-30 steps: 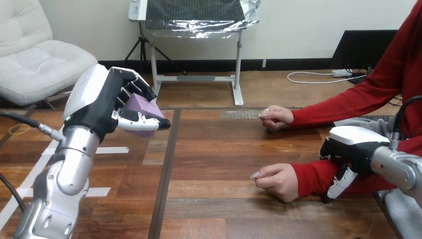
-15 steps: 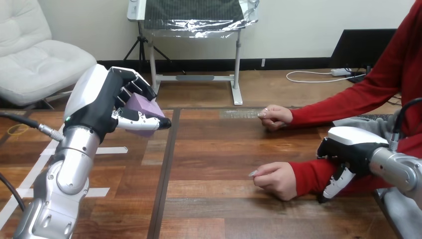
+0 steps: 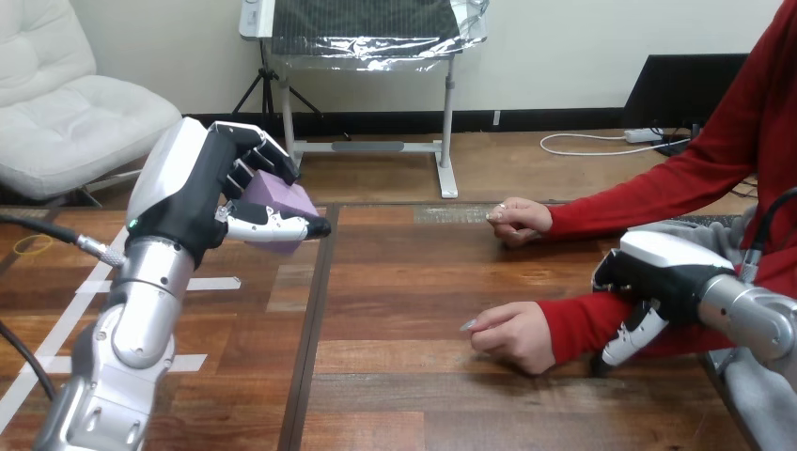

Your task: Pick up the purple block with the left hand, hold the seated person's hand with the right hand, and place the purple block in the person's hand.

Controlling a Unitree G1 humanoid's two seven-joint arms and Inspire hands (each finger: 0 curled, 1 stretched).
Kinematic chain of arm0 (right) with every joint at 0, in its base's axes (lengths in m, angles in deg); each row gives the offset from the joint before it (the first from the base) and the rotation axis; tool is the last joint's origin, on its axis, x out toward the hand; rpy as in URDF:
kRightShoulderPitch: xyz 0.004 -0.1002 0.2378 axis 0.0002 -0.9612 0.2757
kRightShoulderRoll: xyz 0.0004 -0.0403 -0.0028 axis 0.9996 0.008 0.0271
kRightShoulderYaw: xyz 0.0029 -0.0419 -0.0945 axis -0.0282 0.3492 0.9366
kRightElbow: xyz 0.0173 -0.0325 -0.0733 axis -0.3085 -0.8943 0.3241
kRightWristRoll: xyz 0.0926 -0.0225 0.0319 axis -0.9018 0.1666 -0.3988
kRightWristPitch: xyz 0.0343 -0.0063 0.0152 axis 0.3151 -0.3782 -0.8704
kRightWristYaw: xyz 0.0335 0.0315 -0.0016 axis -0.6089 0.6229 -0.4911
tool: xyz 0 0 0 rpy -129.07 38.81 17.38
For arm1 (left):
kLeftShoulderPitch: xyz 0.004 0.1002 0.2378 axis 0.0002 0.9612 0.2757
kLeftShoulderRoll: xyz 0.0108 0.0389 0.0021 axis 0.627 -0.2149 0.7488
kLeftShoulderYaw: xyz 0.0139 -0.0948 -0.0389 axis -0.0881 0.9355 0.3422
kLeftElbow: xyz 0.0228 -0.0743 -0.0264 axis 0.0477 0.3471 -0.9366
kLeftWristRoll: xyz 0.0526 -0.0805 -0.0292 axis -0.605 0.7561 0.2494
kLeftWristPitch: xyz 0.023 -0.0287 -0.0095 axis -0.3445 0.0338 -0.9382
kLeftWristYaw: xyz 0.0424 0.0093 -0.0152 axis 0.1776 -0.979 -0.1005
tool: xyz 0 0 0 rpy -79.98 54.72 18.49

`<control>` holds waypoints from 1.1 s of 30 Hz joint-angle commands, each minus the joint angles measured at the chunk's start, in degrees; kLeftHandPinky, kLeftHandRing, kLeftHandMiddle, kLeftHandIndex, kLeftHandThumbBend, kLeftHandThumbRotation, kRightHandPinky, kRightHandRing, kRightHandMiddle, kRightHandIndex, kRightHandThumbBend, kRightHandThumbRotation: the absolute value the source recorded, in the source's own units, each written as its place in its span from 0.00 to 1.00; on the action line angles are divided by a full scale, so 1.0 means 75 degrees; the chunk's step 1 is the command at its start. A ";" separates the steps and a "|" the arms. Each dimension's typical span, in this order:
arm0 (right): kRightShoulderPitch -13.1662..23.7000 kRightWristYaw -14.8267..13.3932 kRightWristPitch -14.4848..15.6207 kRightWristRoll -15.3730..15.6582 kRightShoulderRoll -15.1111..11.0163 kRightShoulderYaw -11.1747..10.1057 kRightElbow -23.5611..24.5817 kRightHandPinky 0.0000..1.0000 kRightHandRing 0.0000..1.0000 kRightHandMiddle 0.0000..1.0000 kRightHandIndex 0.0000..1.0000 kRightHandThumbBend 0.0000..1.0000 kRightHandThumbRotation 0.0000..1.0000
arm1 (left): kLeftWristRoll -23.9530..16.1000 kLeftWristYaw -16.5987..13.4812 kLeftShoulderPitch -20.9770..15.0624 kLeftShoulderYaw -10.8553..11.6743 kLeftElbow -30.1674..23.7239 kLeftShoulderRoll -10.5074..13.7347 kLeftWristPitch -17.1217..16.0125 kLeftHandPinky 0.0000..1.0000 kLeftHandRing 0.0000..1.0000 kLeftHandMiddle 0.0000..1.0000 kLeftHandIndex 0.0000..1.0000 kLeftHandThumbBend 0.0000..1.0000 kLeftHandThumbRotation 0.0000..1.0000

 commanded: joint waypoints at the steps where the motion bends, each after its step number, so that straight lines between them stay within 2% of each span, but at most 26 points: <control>1: 0.0324 0.0039 -0.0284 -0.0382 -0.0052 -0.0384 0.0583 0.25 0.30 0.36 0.37 0.87 0.19 | 0.0193 -0.0243 -0.0488 0.0246 0.0116 -0.0230 -0.0269 0.37 0.37 0.42 0.41 0.73 0.00; 9: 0.0361 0.0146 -0.0453 -0.0616 -0.0077 -0.0571 0.0735 0.26 0.29 0.35 0.36 0.87 0.20 | 0.0305 -0.0320 -0.0509 0.0249 0.0265 -0.0443 -0.0262 0.38 0.38 0.41 0.41 0.74 0.00; 17: 0.0350 0.0297 -0.0303 -0.0702 -0.0094 -0.0693 0.1134 0.30 0.31 0.35 0.36 0.88 0.25 | 0.0291 -0.0429 -0.0554 0.0202 0.0468 -0.0676 -0.0352 0.38 0.38 0.42 0.42 0.74 0.00; 28: 0.0275 0.0337 -0.0346 -0.0871 -0.0048 -0.0846 0.1539 0.30 0.31 0.35 0.36 0.90 0.27 | 0.0272 -0.0574 -0.0682 0.0134 0.0762 -0.1013 -0.0413 0.39 0.39 0.43 0.42 0.76 0.00; 33: 0.0266 0.0458 -0.0231 -0.0925 -0.0012 -0.0891 0.1706 0.31 0.32 0.35 0.36 0.90 0.28 | 0.0308 -0.0614 -0.0738 0.0124 0.0877 -0.1167 -0.0440 0.39 0.39 0.42 0.42 0.76 0.00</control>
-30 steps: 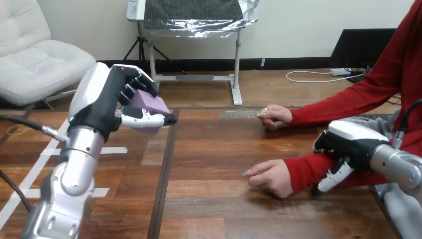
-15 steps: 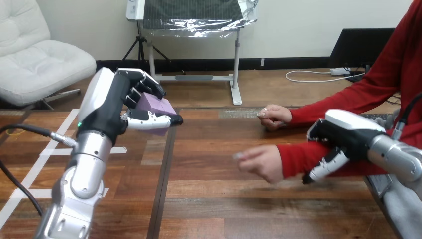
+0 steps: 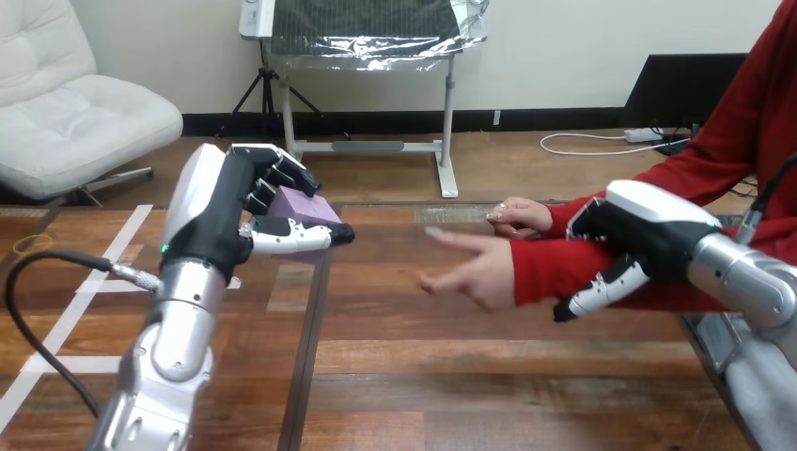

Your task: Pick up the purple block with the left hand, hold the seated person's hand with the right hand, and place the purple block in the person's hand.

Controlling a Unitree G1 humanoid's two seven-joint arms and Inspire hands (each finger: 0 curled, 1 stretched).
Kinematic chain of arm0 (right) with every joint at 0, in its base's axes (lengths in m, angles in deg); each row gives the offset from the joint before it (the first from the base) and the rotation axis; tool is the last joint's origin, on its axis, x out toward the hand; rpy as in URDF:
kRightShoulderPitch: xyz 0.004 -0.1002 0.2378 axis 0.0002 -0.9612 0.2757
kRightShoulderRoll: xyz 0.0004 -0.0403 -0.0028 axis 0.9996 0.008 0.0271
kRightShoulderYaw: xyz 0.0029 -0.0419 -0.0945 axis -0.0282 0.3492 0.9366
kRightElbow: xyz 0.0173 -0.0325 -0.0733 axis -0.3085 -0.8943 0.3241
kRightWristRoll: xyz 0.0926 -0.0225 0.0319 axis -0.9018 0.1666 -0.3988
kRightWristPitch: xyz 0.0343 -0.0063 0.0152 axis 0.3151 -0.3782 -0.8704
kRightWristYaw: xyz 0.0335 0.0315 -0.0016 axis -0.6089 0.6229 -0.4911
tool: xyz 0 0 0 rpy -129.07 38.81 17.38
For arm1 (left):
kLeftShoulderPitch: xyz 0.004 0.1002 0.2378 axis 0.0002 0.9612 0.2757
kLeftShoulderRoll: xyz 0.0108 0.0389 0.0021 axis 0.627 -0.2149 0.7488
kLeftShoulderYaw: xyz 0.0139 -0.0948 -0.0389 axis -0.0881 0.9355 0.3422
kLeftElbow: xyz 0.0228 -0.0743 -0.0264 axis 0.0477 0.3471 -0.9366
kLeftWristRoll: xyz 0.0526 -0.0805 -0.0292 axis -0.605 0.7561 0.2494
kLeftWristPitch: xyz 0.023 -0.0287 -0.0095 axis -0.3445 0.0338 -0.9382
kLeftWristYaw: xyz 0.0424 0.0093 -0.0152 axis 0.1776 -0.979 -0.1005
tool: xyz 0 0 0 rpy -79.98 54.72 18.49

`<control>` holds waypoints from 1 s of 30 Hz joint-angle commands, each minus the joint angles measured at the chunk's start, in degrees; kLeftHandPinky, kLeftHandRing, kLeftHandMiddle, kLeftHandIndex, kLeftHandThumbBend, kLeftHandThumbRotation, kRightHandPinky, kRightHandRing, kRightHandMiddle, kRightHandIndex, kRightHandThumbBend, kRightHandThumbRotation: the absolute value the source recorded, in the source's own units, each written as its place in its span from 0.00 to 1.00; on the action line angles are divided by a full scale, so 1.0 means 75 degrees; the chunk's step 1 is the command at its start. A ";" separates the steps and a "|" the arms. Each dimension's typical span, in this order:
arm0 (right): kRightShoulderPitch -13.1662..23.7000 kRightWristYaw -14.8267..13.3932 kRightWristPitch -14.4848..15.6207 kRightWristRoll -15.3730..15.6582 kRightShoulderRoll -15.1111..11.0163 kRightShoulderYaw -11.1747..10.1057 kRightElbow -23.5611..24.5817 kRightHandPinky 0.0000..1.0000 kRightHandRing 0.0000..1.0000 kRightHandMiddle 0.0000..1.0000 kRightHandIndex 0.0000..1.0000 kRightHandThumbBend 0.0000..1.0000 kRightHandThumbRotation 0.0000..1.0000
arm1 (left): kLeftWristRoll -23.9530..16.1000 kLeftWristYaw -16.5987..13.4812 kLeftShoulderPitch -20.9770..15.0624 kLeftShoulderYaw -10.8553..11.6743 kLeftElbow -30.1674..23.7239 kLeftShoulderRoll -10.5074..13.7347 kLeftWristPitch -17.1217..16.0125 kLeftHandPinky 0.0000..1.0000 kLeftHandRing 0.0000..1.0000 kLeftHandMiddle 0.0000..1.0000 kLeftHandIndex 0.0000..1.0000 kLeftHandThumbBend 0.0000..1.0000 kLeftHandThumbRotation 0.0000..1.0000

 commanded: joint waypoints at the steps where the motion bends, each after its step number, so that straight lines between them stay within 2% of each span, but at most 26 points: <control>1: 0.0282 0.0137 -0.0023 -0.0263 0.0050 -0.0276 0.0559 0.31 0.32 0.35 0.36 0.90 0.28 | 0.0102 -0.0206 -0.0732 0.0047 0.0148 -0.0247 -0.0236 0.39 0.39 0.42 0.42 0.76 0.00; 8: 0.0261 0.0270 0.0013 -0.0441 0.0089 -0.0317 0.0773 0.33 0.33 0.36 0.37 0.90 0.25 | 0.0185 -0.0268 -0.0841 0.0032 0.0412 -0.0465 -0.0390 0.38 0.39 0.42 0.42 0.77 0.00; 18: 0.0222 0.0399 0.0260 -0.0462 0.0134 -0.0328 0.1152 0.32 0.33 0.36 0.37 0.90 0.23 | 0.0191 -0.0360 -0.1004 -0.0016 0.0743 -0.0739 -0.0512 0.37 0.38 0.42 0.42 0.77 0.00; 24: 0.0211 0.0595 0.0314 -0.0650 0.0199 -0.0376 0.1285 0.32 0.33 0.37 0.38 0.90 0.23 | 0.0132 -0.0561 -0.1115 -0.0064 0.1001 -0.0932 -0.0661 0.37 0.39 0.43 0.42 0.78 0.00; 30: 0.0214 0.0748 0.0295 -0.0840 0.0281 -0.0423 0.1342 0.30 0.32 0.36 0.38 0.90 0.21 | 0.0296 -0.0669 -0.1253 -0.0054 0.1270 -0.1235 -0.0713 0.36 0.39 0.43 0.43 0.77 0.00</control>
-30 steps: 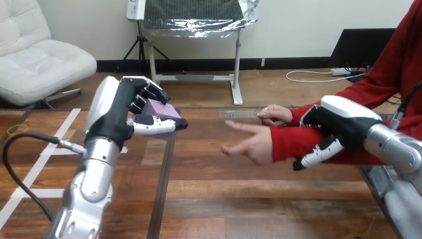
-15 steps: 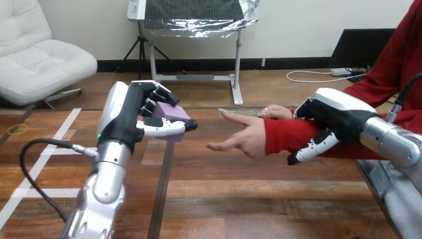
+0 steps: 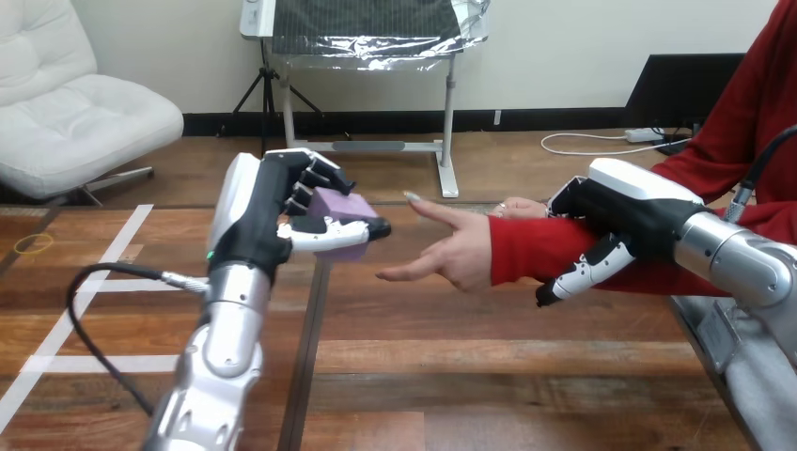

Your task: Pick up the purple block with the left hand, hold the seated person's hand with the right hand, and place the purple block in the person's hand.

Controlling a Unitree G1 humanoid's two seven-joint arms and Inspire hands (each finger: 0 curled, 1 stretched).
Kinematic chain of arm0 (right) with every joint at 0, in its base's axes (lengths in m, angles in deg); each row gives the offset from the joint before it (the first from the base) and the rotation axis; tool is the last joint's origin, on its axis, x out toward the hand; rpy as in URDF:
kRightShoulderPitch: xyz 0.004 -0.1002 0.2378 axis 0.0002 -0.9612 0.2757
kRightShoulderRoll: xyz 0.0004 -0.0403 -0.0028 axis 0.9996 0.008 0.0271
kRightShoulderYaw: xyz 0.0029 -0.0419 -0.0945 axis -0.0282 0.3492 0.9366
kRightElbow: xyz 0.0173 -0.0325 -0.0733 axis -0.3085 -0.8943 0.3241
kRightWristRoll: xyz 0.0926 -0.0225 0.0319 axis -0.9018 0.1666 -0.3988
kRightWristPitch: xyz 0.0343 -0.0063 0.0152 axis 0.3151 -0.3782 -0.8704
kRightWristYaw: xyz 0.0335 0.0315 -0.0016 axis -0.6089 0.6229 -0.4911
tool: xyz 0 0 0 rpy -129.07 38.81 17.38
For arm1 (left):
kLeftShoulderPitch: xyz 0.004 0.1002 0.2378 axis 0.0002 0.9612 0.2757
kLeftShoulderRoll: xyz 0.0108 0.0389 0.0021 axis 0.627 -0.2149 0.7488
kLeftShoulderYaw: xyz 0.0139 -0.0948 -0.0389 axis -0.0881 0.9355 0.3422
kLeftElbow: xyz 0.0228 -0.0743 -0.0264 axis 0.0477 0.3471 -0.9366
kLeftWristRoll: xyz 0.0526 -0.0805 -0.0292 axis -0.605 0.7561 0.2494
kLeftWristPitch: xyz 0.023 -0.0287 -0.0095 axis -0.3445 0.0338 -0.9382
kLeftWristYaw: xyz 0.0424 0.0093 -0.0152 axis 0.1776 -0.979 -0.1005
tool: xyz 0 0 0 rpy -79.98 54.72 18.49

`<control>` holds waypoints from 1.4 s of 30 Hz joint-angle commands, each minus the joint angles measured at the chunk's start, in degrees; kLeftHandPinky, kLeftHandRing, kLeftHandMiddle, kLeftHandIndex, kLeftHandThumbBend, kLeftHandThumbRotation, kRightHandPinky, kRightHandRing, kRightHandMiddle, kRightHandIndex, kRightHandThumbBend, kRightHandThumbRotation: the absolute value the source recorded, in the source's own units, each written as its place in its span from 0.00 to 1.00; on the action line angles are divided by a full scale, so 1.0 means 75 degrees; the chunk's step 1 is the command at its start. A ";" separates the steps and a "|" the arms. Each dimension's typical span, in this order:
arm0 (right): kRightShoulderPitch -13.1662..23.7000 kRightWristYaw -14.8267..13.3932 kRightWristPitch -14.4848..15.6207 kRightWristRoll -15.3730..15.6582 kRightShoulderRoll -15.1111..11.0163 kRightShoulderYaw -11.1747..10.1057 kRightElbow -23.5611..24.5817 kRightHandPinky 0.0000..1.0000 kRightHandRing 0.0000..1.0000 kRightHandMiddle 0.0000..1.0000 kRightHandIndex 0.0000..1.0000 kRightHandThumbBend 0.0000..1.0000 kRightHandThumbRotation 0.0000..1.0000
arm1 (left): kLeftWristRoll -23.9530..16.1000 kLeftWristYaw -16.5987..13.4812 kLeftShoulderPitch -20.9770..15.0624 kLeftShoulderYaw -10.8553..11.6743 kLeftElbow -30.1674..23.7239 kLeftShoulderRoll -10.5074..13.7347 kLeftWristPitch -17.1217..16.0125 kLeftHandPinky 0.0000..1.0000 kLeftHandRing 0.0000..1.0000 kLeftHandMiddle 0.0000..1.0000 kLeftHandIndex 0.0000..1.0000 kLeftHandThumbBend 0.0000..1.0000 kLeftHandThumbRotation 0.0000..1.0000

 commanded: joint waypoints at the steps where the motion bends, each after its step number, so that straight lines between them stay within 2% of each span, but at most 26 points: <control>1: 0.0217 0.0098 -0.0032 -0.0286 0.0245 -0.0247 0.0440 0.30 0.32 0.36 0.38 0.90 0.21 | 0.0156 -0.0193 -0.0814 0.0006 0.0265 -0.0316 -0.0310 0.36 0.39 0.43 0.43 0.77 0.00; 9: 0.0212 -0.0015 -0.0009 -0.0137 0.0311 -0.0190 0.0578 0.30 0.32 0.36 0.38 0.90 0.21 | 0.0313 -0.0315 -0.1073 0.0015 0.0891 -0.0635 -0.0556 0.38 0.40 0.43 0.44 0.76 0.00; 23: 0.0190 -0.0161 0.0095 0.0027 0.0489 -0.0147 0.0731 0.27 0.29 0.33 0.34 0.92 0.22 | 0.0675 -0.0353 -0.1651 0.0050 0.2294 -0.1172 -0.1350 0.38 0.40 0.44 0.44 0.77 0.00; 27: 0.0168 -0.0163 0.0162 0.0044 0.0524 -0.0141 0.0797 0.27 0.29 0.33 0.34 0.92 0.23 | 0.0758 -0.0302 -0.1803 0.0030 0.2602 -0.1303 -0.1442 0.38 0.40 0.44 0.44 0.78 0.00; 34: 0.0115 -0.0090 0.0400 0.0066 0.0577 -0.0140 0.0999 0.26 0.29 0.32 0.34 0.92 0.24 | 0.0815 -0.0274 -0.2021 -0.0047 0.2967 -0.1597 -0.1303 0.39 0.41 0.44 0.44 0.79 0.00; 42: 0.0034 -0.0064 0.0565 0.0051 0.0598 -0.0141 0.1196 0.27 0.29 0.33 0.34 0.92 0.25 | 0.0965 -0.0166 -0.2120 -0.0082 0.3262 -0.1888 -0.1339 0.39 0.41 0.44 0.44 0.79 0.00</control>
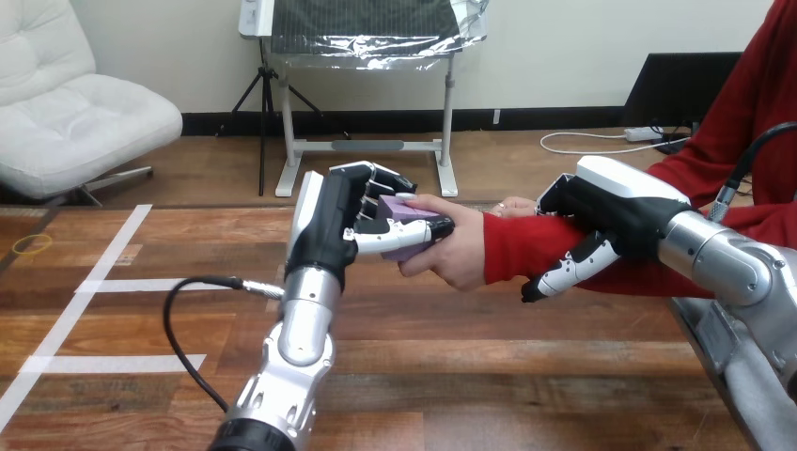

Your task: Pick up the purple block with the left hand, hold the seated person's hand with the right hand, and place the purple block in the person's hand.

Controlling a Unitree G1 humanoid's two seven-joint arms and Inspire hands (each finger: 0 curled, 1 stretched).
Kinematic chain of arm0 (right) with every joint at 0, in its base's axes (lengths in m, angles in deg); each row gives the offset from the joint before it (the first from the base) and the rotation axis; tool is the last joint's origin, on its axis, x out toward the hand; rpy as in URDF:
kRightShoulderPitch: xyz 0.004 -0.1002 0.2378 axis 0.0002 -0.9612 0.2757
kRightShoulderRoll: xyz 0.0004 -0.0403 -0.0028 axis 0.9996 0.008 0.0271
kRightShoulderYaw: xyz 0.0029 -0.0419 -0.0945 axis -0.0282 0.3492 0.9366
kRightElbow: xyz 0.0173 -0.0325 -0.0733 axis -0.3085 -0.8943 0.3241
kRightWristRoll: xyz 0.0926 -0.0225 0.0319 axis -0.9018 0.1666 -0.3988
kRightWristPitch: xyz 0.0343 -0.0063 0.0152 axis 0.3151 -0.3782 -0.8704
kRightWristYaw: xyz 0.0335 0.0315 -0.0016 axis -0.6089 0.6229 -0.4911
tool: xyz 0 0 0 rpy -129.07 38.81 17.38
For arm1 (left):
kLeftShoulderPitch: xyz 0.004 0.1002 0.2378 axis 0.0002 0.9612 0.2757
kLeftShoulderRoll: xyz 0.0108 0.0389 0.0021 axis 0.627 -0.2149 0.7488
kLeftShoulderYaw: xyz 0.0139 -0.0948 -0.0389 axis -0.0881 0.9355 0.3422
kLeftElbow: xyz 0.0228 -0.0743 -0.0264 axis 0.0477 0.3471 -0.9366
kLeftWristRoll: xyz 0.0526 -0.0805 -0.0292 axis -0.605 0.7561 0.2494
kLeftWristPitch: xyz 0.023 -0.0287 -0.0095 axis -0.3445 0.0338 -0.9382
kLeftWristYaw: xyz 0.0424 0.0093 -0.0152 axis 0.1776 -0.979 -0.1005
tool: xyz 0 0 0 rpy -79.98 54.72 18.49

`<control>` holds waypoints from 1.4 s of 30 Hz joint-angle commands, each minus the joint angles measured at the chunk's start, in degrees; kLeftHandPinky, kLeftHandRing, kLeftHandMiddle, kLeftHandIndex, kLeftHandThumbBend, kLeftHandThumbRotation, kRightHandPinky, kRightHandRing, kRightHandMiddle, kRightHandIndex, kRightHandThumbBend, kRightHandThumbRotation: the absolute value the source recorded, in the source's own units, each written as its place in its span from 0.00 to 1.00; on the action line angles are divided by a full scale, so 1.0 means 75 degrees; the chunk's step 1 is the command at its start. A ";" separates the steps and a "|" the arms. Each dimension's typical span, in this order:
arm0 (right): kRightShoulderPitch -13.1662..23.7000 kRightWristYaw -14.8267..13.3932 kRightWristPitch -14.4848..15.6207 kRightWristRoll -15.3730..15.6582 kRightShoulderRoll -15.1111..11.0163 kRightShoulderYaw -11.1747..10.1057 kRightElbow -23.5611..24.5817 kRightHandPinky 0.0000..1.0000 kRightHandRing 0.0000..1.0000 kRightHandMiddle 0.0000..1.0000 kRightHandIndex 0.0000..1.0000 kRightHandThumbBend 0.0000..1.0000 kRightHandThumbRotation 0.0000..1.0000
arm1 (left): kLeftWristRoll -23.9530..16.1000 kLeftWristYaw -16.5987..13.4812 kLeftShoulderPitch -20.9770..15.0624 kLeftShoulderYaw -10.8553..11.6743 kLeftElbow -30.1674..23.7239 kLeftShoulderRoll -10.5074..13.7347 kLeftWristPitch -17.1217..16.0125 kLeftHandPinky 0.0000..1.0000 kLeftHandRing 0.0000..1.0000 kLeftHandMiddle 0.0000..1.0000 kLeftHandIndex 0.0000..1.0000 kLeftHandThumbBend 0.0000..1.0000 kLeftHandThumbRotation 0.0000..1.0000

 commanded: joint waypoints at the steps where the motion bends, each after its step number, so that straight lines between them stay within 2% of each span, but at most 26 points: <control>1: 0.0178 -0.0026 -0.0056 -0.0110 0.0337 -0.0091 0.0633 0.27 0.29 0.33 0.34 0.92 0.25 | 0.0117 0.0135 -0.0776 -0.0099 0.0219 -0.0466 -0.0191 0.39 0.41 0.45 0.44 0.79 0.00; 13: 0.0099 -0.0114 -0.0176 -0.0135 0.0326 -0.0111 0.0603 0.26 0.29 0.33 0.34 0.93 0.26 | 0.0275 0.0300 -0.0784 -0.0168 0.0534 -0.0645 -0.0301 0.38 0.41 0.44 0.44 0.78 0.00; 24: 0.0036 -0.0108 -0.0182 -0.0085 0.0261 -0.0096 0.0631 0.26 0.29 0.33 0.34 0.92 0.27 | 0.0225 0.0371 -0.0690 -0.0193 0.0664 -0.0575 -0.0562 0.37 0.41 0.44 0.43 0.77 0.00; 26: 0.0014 -0.0113 -0.0190 -0.0086 0.0248 -0.0101 0.0639 0.26 0.29 0.33 0.34 0.92 0.27 | 0.0245 0.0449 -0.0662 -0.0186 0.0624 -0.0544 -0.0514 0.37 0.42 0.45 0.44 0.77 0.00; 27: 0.0001 -0.0126 -0.0226 -0.0090 0.0234 -0.0106 0.0630 0.26 0.29 0.33 0.34 0.92 0.27 | 0.0310 0.0627 -0.0628 -0.0174 0.0538 -0.0504 -0.0412 0.37 0.42 0.46 0.45 0.77 0.00; 29: -0.0016 -0.0141 -0.0265 -0.0095 0.0221 -0.0109 0.0628 0.26 0.29 0.33 0.34 0.91 0.27 | 0.0386 0.0843 -0.0584 -0.0157 0.0430 -0.0459 -0.0295 0.43 0.50 0.53 0.53 0.77 0.04; 33: -0.0046 -0.0153 -0.0300 -0.0090 0.0185 -0.0111 0.0620 0.27 0.30 0.34 0.35 0.91 0.26 | 0.0538 0.1091 -0.0460 -0.0084 0.0163 -0.0398 -0.0137 0.52 0.58 0.59 0.62 0.78 0.16; 36: -0.0067 -0.0093 -0.0231 -0.0106 0.0163 -0.0120 0.0641 0.28 0.30 0.34 0.35 0.91 0.26 | 0.0622 0.1211 -0.0377 -0.0039 0.0012 -0.0347 -0.0127 0.57 0.63 0.65 0.68 0.78 0.29; 37: -0.0076 -0.0057 -0.0186 -0.0112 0.0155 -0.0124 0.0664 0.28 0.31 0.35 0.36 0.91 0.27 | 0.0648 0.1242 -0.0350 -0.0021 -0.0039 -0.0334 -0.0121 0.59 0.67 0.69 0.71 0.78 0.39; 42: -0.0112 0.0117 -0.0129 -0.0196 0.0108 -0.0157 0.0687 0.30 0.33 0.37 0.37 0.91 0.28 | 0.0698 0.1359 -0.0226 0.0026 -0.0257 -0.0213 -0.0196 0.61 0.73 0.76 0.76 0.77 0.55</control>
